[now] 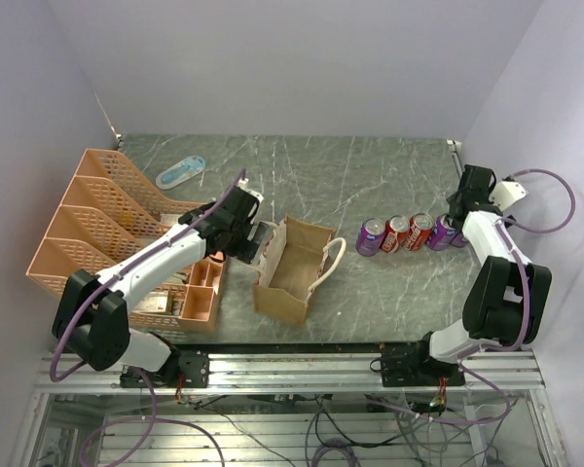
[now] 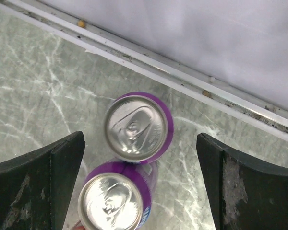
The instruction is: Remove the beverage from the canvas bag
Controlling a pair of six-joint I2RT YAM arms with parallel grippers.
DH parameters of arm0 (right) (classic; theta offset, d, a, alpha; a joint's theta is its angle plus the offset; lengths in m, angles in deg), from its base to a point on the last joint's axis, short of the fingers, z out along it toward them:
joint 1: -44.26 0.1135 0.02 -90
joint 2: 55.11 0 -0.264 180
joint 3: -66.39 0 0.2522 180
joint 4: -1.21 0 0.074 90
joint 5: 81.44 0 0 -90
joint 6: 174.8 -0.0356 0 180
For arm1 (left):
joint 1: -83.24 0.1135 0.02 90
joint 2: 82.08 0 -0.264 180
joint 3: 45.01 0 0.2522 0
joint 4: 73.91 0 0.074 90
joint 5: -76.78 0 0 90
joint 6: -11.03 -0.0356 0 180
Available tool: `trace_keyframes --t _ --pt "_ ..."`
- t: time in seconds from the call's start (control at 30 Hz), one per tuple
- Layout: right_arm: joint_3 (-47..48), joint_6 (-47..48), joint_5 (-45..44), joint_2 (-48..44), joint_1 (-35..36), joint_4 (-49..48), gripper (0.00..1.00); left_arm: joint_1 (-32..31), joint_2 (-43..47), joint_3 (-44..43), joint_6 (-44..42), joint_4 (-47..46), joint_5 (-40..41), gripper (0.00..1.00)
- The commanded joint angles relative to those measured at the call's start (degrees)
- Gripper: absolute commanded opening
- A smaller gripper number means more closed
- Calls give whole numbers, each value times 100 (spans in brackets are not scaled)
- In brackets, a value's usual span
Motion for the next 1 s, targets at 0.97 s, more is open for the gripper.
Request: trace_keyframes --t 0.97 --pt "1476 2261 3176 -5046 3546 2540 100 -39 4012 -1258 1077 -512 -670 99"
